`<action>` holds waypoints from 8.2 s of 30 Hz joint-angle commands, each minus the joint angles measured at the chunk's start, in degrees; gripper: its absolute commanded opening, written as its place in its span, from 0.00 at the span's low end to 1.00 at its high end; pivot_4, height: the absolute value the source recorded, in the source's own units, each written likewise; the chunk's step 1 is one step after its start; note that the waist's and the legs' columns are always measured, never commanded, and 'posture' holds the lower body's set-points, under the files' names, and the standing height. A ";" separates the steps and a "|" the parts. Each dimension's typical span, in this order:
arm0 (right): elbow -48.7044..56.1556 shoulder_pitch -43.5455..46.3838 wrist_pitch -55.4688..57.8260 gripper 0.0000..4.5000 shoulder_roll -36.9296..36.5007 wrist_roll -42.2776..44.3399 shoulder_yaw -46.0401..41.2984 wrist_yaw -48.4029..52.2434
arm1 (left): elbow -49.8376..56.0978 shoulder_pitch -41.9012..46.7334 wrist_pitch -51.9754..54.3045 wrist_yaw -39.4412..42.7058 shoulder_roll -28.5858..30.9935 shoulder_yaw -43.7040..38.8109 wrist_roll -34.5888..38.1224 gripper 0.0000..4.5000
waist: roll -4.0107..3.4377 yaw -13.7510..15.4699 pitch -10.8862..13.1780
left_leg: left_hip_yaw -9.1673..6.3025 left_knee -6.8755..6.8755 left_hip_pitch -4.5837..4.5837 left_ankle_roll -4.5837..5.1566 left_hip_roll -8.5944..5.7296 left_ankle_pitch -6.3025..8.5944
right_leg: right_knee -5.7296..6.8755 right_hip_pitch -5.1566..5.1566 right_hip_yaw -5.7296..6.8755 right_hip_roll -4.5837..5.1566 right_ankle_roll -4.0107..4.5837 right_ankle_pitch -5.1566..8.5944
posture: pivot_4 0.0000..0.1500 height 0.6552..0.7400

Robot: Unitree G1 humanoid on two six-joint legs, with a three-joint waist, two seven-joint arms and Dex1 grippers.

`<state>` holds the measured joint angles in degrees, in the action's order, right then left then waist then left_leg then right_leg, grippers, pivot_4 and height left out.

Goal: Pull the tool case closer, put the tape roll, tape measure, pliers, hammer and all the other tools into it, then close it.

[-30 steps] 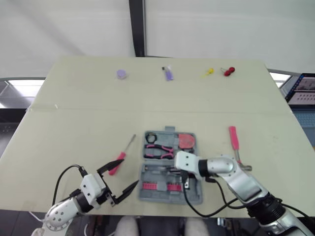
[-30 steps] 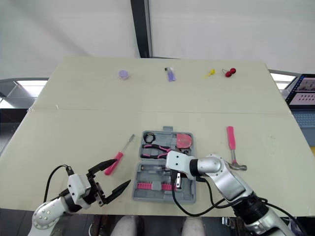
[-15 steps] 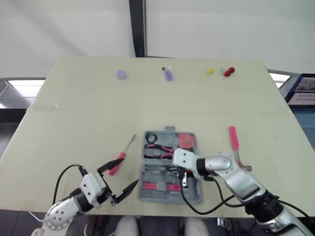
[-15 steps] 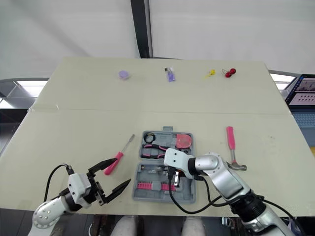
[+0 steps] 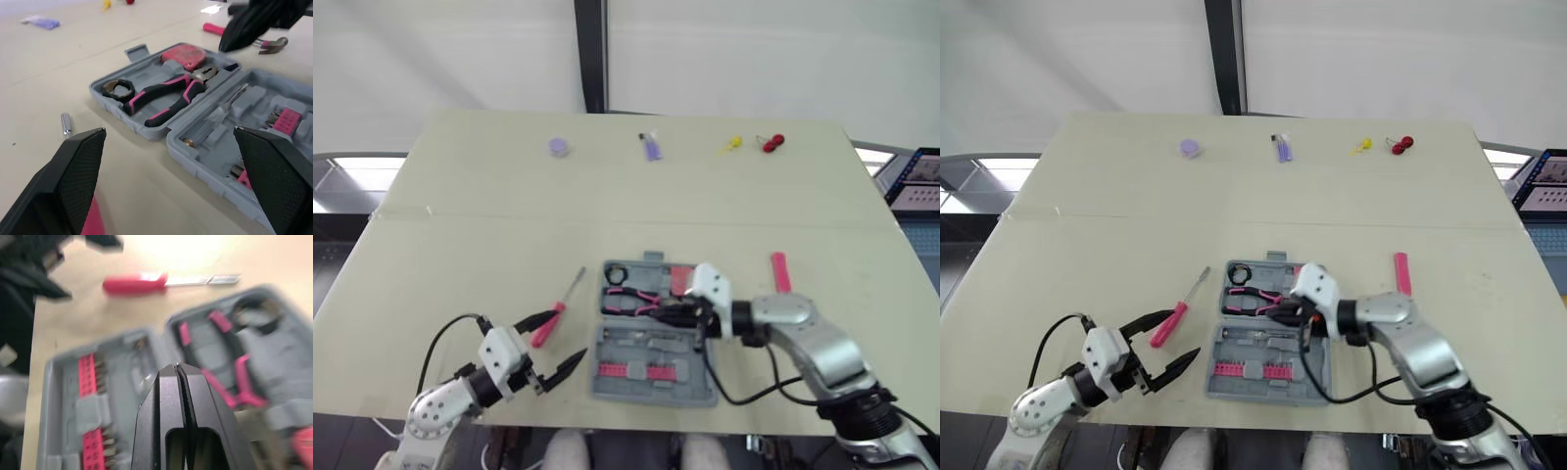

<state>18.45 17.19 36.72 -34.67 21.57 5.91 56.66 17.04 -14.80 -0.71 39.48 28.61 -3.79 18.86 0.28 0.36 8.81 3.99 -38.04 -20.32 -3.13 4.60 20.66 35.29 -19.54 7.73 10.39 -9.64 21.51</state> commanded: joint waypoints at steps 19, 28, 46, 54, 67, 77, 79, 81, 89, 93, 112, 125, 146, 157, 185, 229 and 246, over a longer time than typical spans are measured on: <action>-8.50 -9.96 -5.97 0.99 -11.27 5.58 -20.05 0.15 | -15.63 13.22 4.86 8.73 10.23 -12.94 5.04 1.00 | -0.05 -0.42 0.05 | 0.21 0.06 0.03 -0.01 0.02 -0.01 | 0.09 -0.15 -0.05 -0.01 0.00 0.00 | 1.00 1.00; 7.18 -0.71 -1.11 0.80 -8.55 0.04 2.59 -1.13 | -2.58 7.03 -0.52 15.36 5.49 4.21 0.17 1.00 | -0.05 -0.50 0.05 | 0.18 0.02 0.02 -0.01 0.02 -0.01 | 0.09 -0.15 -0.07 -0.01 0.00 0.00 | 1.00 1.00; -3.55 8.30 -4.55 0.01 0.94 -16.20 23.55 -1.64 | -1.45 0.62 -7.94 11.05 -0.14 7.28 -2.45 1.00 | -0.06 -0.54 0.04 | 0.13 -0.02 -0.01 -0.01 0.02 -0.01 | 0.13 -0.16 -0.03 -0.01 0.00 0.00 | 1.00 1.00; -5.91 7.29 -6.05 0.01 1.47 -19.06 23.95 -0.78 | -1.74 0.25 -8.29 10.32 -0.18 6.95 -2.48 1.00 | -0.06 -0.43 0.05 | 0.13 -0.03 -0.01 -0.01 0.01 -0.01 | 0.13 -0.15 -0.03 0.00 0.00 0.00 | 1.00 1.00; -9.41 6.47 -7.03 0.01 0.03 -27.92 29.03 -1.81 | -2.07 0.97 -7.91 9.53 -0.53 7.01 -2.47 1.00 | 0.01 -0.49 -0.06 | 0.13 -0.01 0.10 -0.01 0.02 -0.01 | 0.13 -0.05 -0.03 -0.01 0.00 0.00 | 1.00 1.00; -10.82 5.60 1.99 0.01 2.33 -26.10 28.94 -1.55 | -1.40 0.87 -6.94 9.35 -0.61 7.04 -1.92 1.00 | 0.16 -0.48 -0.56 | 0.12 -0.01 0.16 -0.01 0.03 -0.01 | 0.13 0.02 -0.03 -0.01 0.00 0.00 | 1.00 1.00; -10.73 5.47 3.89 0.01 2.62 -25.66 28.82 -1.73 | -1.43 0.78 -6.93 9.34 -0.64 7.02 -1.83 1.00 | 0.16 -0.48 -0.63 | 0.12 0.00 0.17 -0.01 0.02 -0.01 | 0.13 0.02 -0.03 -0.01 0.00 0.00 | 1.00 1.00; -10.83 5.42 5.24 0.01 2.70 -25.32 28.95 -1.90 | -1.46 0.71 -6.90 9.37 -0.68 7.04 -1.77 1.00 | 0.17 -0.47 -0.68 | 0.11 0.00 0.18 -0.01 0.03 -0.01 | 0.13 0.04 -0.03 -0.01 0.00 0.00 | 1.00 1.00; -14.55 3.50 7.60 0.01 3.20 -24.76 30.74 -2.05 | -2.44 1.35 -6.85 9.76 -0.88 7.16 -1.52 1.00 | 0.17 -0.41 -1.46 | 0.10 0.07 0.20 -0.01 0.02 0.00 | 0.05 0.09 -0.02 -0.01 0.00 0.00 | 1.00 1.00; -16.83 2.91 7.11 0.01 3.79 -24.53 30.80 -2.15 | -2.87 1.88 -6.59 9.85 -0.89 7.15 -1.41 1.00 | 0.14 -0.44 -2.22 | 0.10 0.14 0.26 -0.01 0.02 0.00 | -0.07 0.18 0.01 -0.02 0.00 0.00 | 1.00 1.00; -11.55 4.66 -3.86 0.01 4.68 -16.20 21.92 3.61 | -4.56 2.86 -6.96 11.10 -1.20 7.11 -1.24 1.00 | -0.36 -0.38 -1.88 | 0.14 0.78 1.07 -0.10 0.03 0.05 | -0.78 0.98 0.01 -0.10 0.02 0.01 | 1.00 1.00; -8.87 11.53 -2.61 0.01 3.48 -8.88 12.41 4.44 | -5.69 3.11 -8.06 11.05 -2.22 7.38 -1.67 1.00 | -0.29 -0.39 -0.14 | 0.09 0.11 0.03 -0.11 0.05 0.05 | -0.21 -0.04 -0.02 -0.10 -0.01 0.00 | 1.00 1.00; -9.07 7.88 -3.01 0.01 2.12 -16.74 22.37 2.46 | -5.31 2.68 -8.31 10.93 -2.32 7.60 -1.91 1.00 | -0.29 -0.50 -0.13 | 0.09 0.07 0.01 -0.11 0.05 0.05 | -0.20 -0.04 -0.03 -0.09 -0.03 -0.02 | 1.00 1.00; -6.98 7.99 -2.80 0.01 2.66 -14.19 20.02 3.09 | -5.15 2.87 -7.91 10.75 -2.54 7.87 -1.87 1.00 | -0.29 -0.51 -0.13 | 0.09 0.06 0.00 -0.11 0.05 0.05 | -0.19 -0.04 -0.03 -0.09 -0.03 -0.02 | 1.00 1.00; -7.77 6.89 -3.12 0.01 2.28 -18.68 23.64 2.14 | -2.78 2.58 -5.85 10.00 -2.31 8.19 -1.66 1.00 | -0.28 -0.52 -0.14 | 0.09 0.05 0.01 -0.11 0.05 0.05 | -0.17 -0.04 -0.03 -0.09 -0.03 -0.02 | 1.00 1.00; -8.84 1.62 6.27 0.20 -5.29 4.29 -14.37 4.54 | -5.81 14.39 12.33 2.90 4.37 -6.96 4.95 1.00 | -0.14 0.84 -0.07 | 0.03 0.00 -0.02 -0.10 0.05 0.05 | -0.14 -0.01 -0.03 -0.10 -0.03 -0.02 | 1.00 1.00; -48.48 -11.71 -27.90 0.99 -14.11 -3.12 -39.94 -9.68 | -32.63 16.86 9.06 -9.18 13.77 -31.30 1.49 1.00 | -0.07 -0.67 0.06 | 0.20 0.11 0.08 -0.10 0.07 0.05 | -0.15 -0.04 -0.08 -0.09 -0.04 -0.02 | 1.00 1.00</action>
<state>-28.13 5.05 12.24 -48.40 18.31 -31.17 49.09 -15.11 1.75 10.00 31.44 41.54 -33.62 21.14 0.21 -0.32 8.87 4.19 -37.93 -20.24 -3.24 4.67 20.71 35.15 -19.58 7.65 10.30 -9.68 21.50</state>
